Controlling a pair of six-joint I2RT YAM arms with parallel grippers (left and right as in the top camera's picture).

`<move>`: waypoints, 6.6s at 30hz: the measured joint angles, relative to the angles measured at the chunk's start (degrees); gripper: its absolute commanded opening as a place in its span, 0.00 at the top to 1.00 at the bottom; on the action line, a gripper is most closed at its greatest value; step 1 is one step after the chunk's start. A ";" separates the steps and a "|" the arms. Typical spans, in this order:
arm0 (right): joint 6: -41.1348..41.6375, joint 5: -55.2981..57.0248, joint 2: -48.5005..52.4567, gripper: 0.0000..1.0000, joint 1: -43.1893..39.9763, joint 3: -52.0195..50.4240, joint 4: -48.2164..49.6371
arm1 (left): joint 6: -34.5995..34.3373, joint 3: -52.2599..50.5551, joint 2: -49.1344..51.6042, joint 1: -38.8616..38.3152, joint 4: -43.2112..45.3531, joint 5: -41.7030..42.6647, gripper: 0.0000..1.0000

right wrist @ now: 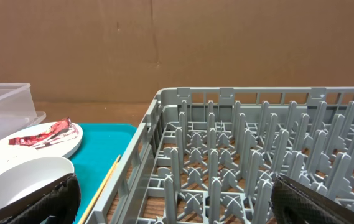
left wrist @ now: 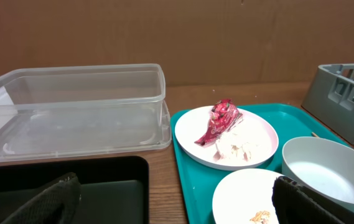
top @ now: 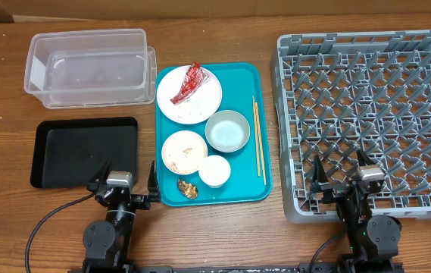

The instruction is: Sort waste into correct bins and load items into the dishwasher

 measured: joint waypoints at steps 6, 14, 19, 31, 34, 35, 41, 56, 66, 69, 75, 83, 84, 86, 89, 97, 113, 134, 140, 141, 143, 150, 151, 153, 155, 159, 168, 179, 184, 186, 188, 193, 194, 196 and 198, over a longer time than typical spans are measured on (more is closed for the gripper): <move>0.02 0.02 0.00 0.00 -0.02 0.00 0.00 | 0.00 0.00 0.00 0.00 0.00 0.00 0.00; 0.02 0.00 0.00 0.00 0.00 0.00 0.00 | 0.00 0.00 0.00 0.00 0.02 0.00 0.00; -0.02 0.04 0.00 0.00 -0.02 0.00 -0.02 | 0.00 0.00 0.00 0.00 0.00 0.00 0.00; 0.00 0.02 0.00 0.00 -0.02 0.00 -0.04 | 0.00 0.00 0.00 0.00 0.00 0.00 0.00; 0.00 0.02 0.00 0.00 -0.02 0.00 0.02 | 0.00 0.00 0.00 0.00 0.00 0.00 0.00; 0.02 0.00 0.00 0.00 0.00 0.00 -0.02 | 0.00 0.00 0.00 0.00 0.00 0.00 0.00; 0.00 0.02 0.00 0.00 -0.02 0.00 -0.02 | 0.00 0.00 0.00 0.00 0.00 0.00 0.00; 0.00 0.04 0.00 0.00 -0.02 0.00 -0.02 | 0.00 0.00 0.00 0.00 0.00 0.00 0.00; -0.02 0.02 0.00 0.00 -0.02 0.00 0.00 | 0.00 0.00 0.00 0.00 0.00 0.00 0.00; -0.02 0.02 0.00 0.00 0.00 0.00 0.02 | 0.00 0.00 0.00 0.00 0.00 0.00 0.00; 0.02 0.02 0.00 0.00 0.00 0.00 0.00 | 0.00 0.00 0.00 0.00 0.00 0.00 0.00; 0.00 0.00 0.00 0.00 0.00 0.00 -0.02 | 0.00 0.00 0.00 0.00 0.00 0.00 0.00; 0.02 0.02 0.00 0.00 -0.02 0.00 -0.02 | 0.00 0.00 0.00 0.00 0.00 0.00 0.00; 0.02 0.02 0.00 0.00 -0.02 0.00 -0.02 | 0.00 0.00 0.00 0.00 0.00 0.00 0.00; 0.00 0.02 0.00 0.00 -0.02 0.00 -0.02 | 0.00 0.00 0.00 0.00 0.00 0.00 0.00; 0.02 0.00 0.00 0.00 -0.02 0.00 0.00 | 0.00 0.00 0.00 0.00 0.00 0.00 0.00; 0.17 0.04 0.00 0.00 0.00 0.00 0.00 | -2.21 0.00 0.00 0.00 0.00 -0.04 0.00; 6.97 0.02 10.05 0.00 0.00 10.58 -9.81 | -8.52 9.62 13.35 0.00 -11.17 -0.22 0.00; 7.15 -0.07 21.31 0.00 0.00 23.89 -18.56 | -8.92 22.29 30.40 0.11 -12.28 0.70 0.00; 7.15 -0.15 23.32 0.00 0.00 26.51 -21.07 | -8.87 24.94 33.24 0.26 -13.40 1.46 0.00; 7.15 -0.33 28.26 0.00 -0.02 32.83 -27.04 | -8.59 30.99 39.26 0.28 -16.81 3.04 0.00; 7.28 -0.44 42.62 0.00 -0.02 52.30 -48.74 | -7.37 51.89 55.56 0.28 -38.21 5.03 0.00; 7.32 -0.46 44.30 0.00 0.00 54.47 -49.96 | -7.37 55.12 57.44 0.28 -42.07 5.11 0.00; 7.32 -0.61 46.49 0.00 0.00 56.85 -50.66 | -7.34 59.65 59.76 0.26 -47.10 5.14 0.00; 7.32 -1.05 48.02 0.00 0.00 57.79 -52.87 | -7.34 62.38 61.00 0.26 -48.65 5.05 0.00; 7.30 -2.14 51.45 0.00 0.00 57.83 -54.93 | -7.34 63.89 62.29 0.28 -49.99 4.92 0.00; 7.30 -3.69 53.53 0.00 0.00 57.88 -56.41 | -7.85 64.85 64.02 0.26 -46.58 4.92 0.00; 7.34 1.90 53.51 0.00 0.00 67.56 -63.91 | -7.82 78.36 81.26 -2.99 -45.59 4.70 0.02; 8.83 9.42 53.27 0.00 -0.02 68.50 -66.66 | -7.80 80.02 89.55 -7.02 -41.75 4.46 0.02; 9.14 10.91 53.27 0.00 -0.02 68.50 -67.10 | -7.80 80.04 92.30 -8.37 -40.06 4.24 0.03; 9.29 11.87 53.27 0.00 -0.02 68.50 -67.63 | -7.82 80.06 94.99 -9.44 -38.64 4.09 0.04; 9.62 13.11 53.27 0.00 -0.02 68.50 -67.82 | -8.02 80.15 100.83 -11.02 -35.82 4.02 0.05; 9.68 13.16 53.27 0.00 -0.02 68.50 -67.82 | -8.04 80.15 102.05 -11.28 -35.32 4.00 0.06; 9.70 13.29 53.27 0.00 0.00 68.50 -67.82 | -8.04 80.17 104.52 -11.82 -34.32 3.82 0.07; 9.73 13.40 53.27 0.00 -0.02 68.50 -67.84 | -8.04 80.19 106.44 -12.20 -33.44 3.82 0.07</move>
